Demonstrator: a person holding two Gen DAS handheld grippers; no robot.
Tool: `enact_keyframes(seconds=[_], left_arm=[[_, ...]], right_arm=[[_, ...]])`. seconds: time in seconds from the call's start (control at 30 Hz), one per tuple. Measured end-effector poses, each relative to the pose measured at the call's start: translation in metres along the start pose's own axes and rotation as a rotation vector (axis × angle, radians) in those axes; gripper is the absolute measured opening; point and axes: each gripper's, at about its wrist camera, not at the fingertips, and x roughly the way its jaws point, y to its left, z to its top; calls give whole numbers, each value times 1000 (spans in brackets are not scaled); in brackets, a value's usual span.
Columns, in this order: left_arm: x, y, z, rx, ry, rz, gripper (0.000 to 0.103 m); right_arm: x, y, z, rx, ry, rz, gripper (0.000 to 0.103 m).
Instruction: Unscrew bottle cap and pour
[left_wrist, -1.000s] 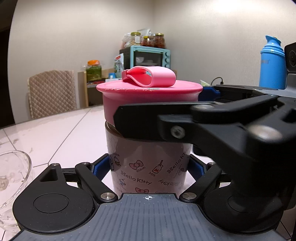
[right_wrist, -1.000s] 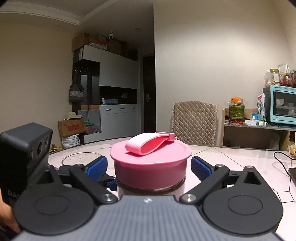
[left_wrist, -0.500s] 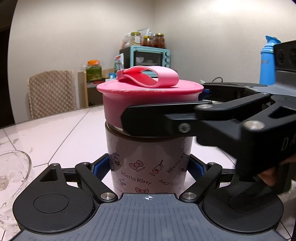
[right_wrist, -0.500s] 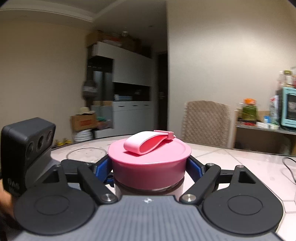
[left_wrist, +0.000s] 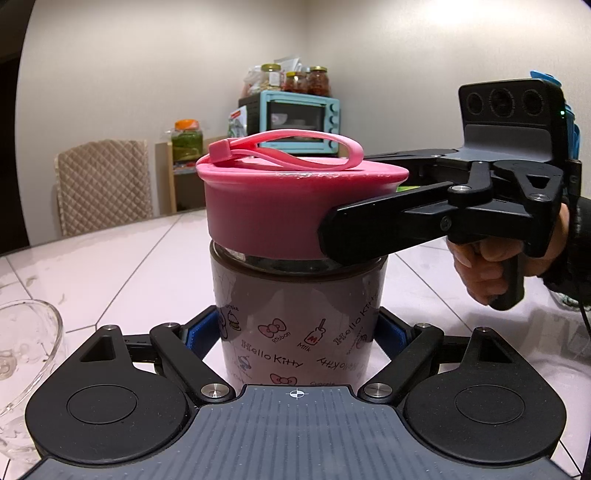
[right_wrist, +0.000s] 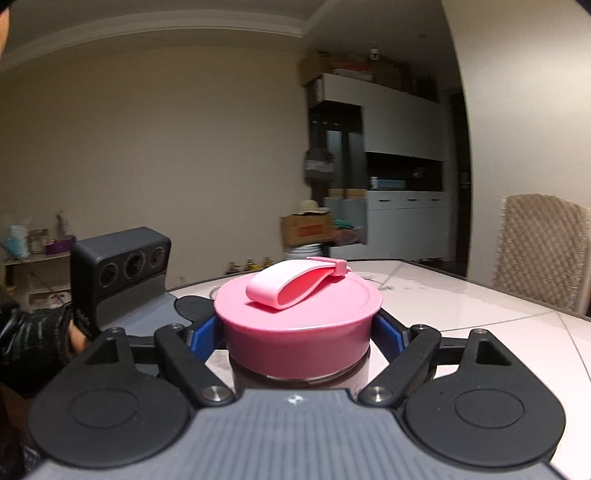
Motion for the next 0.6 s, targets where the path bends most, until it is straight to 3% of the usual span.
enact_keyframes(seconds=[0.13,0.2,0.6], left_arm=[[-1,-1,0,0,0,0,90],[-2,-1,0,0,0,0,90],[-2,0,0,0,1,-1,90]], right_arm=[[0,2,4,27,16,-15,87],[2,6,6,43,40,-77,99],[-9,56,9,131,-4,-394,99]])
